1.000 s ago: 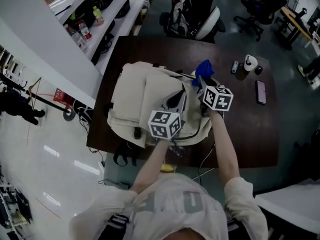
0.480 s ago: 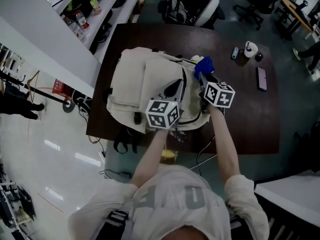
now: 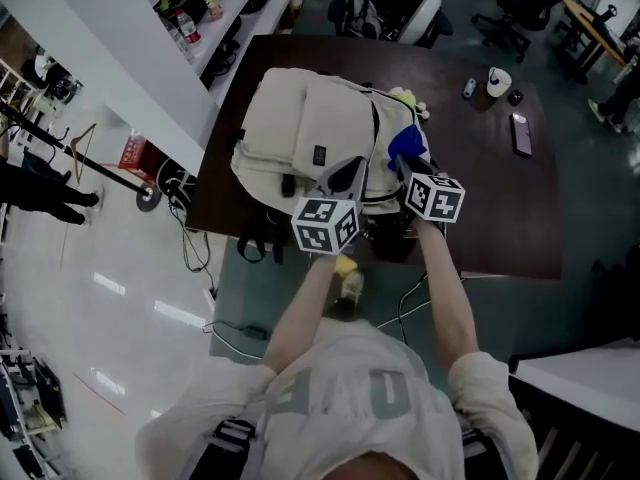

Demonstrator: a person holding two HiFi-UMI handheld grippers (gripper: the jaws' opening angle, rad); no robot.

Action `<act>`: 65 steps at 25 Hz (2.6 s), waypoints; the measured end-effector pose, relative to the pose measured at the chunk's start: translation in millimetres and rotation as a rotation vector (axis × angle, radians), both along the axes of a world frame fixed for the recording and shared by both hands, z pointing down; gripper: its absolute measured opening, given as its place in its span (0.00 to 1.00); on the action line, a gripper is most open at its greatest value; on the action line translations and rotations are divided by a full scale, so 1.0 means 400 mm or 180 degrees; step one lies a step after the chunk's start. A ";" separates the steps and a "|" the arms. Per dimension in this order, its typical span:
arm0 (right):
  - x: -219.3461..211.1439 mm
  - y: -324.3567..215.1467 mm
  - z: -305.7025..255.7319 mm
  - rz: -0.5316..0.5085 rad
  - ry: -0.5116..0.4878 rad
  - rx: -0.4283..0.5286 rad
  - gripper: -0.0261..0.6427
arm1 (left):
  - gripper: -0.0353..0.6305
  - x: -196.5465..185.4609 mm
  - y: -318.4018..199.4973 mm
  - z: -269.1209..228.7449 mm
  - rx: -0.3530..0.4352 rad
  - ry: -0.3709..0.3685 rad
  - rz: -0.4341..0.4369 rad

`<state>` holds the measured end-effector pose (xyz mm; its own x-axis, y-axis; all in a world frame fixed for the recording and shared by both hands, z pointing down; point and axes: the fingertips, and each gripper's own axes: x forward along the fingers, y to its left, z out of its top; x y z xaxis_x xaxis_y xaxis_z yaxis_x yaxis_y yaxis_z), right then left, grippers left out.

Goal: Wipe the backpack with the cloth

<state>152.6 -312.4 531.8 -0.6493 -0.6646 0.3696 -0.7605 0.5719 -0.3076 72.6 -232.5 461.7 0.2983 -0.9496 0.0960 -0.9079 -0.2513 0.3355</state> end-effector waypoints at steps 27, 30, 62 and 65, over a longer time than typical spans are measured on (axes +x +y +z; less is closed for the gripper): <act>0.052 0.164 -0.070 0.0034 -0.0147 0.0194 0.10 | 0.06 0.043 0.158 -0.033 0.0103 0.0069 -0.0055; 0.075 0.104 -0.120 0.0114 -0.0150 0.0327 0.10 | 0.06 0.054 0.121 -0.045 0.0127 0.0063 0.0005; 0.094 -0.267 -0.027 0.0300 -0.0056 0.0097 0.10 | 0.06 0.104 -0.205 0.069 -0.0208 0.0214 0.0283; 0.108 -0.200 -0.027 0.0303 -0.0061 0.0089 0.10 | 0.06 0.115 -0.146 0.059 -0.0180 0.0169 0.0302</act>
<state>195.8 -392.5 521.0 -0.5896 -0.7336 0.3380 -0.8059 0.5060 -0.3075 118.6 -290.9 485.2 0.3927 -0.9104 0.1303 -0.8615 -0.3145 0.3987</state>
